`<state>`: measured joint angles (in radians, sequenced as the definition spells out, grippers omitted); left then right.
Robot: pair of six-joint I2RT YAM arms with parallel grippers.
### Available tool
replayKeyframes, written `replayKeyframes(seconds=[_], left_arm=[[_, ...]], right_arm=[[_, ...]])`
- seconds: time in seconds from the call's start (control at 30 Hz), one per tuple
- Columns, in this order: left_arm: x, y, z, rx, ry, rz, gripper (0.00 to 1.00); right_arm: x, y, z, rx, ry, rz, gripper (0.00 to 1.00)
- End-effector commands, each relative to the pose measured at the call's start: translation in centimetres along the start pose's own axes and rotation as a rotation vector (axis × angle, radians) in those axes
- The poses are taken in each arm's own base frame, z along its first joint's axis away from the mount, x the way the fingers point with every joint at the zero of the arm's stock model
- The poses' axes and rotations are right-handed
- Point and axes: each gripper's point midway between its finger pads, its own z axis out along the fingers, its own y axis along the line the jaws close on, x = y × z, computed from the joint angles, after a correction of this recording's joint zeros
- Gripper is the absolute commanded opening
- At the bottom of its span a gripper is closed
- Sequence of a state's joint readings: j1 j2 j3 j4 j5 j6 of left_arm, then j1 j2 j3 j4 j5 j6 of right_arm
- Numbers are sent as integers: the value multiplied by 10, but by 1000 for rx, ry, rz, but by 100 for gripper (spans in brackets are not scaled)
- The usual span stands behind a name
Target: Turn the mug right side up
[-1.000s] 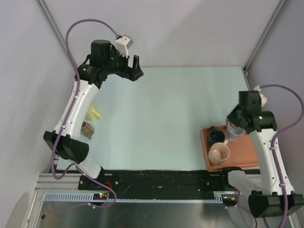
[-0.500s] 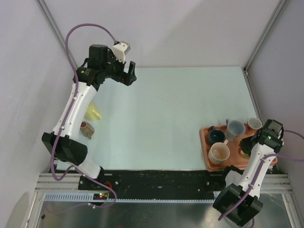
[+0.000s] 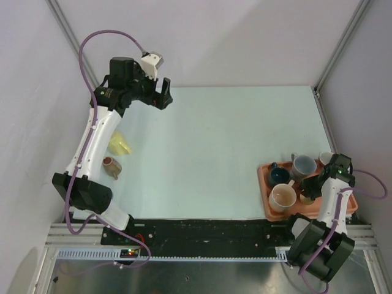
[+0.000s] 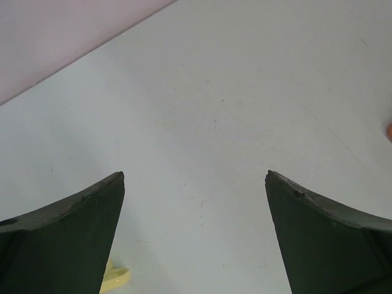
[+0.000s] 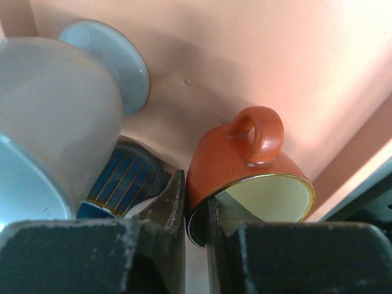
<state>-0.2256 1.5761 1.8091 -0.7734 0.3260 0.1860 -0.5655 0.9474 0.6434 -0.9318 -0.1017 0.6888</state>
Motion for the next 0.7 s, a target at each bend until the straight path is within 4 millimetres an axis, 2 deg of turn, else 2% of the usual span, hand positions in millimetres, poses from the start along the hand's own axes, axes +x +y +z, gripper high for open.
replayKeyframes(seconds=[0.0, 0.17, 0.3, 0.47, 0.67], left_arm=[[-12, -2, -15, -2, -50, 46, 100], [-9, 0, -15, -10, -43, 56, 100], [-8, 2, -16, -20, -41, 62, 100], [-8, 2, -15, -16, -40, 64, 100], [-2, 3, -9, -7, -23, 78, 100]], right_arm=[[-4, 11, 13, -25, -8, 31, 6], [2, 14, 23, -22, 34, 32, 12], [5, 20, 21, -47, 45, 33, 30], [1, 29, 3, -94, 0, 8, 45], [-1, 37, -23, -135, -37, -41, 58]])
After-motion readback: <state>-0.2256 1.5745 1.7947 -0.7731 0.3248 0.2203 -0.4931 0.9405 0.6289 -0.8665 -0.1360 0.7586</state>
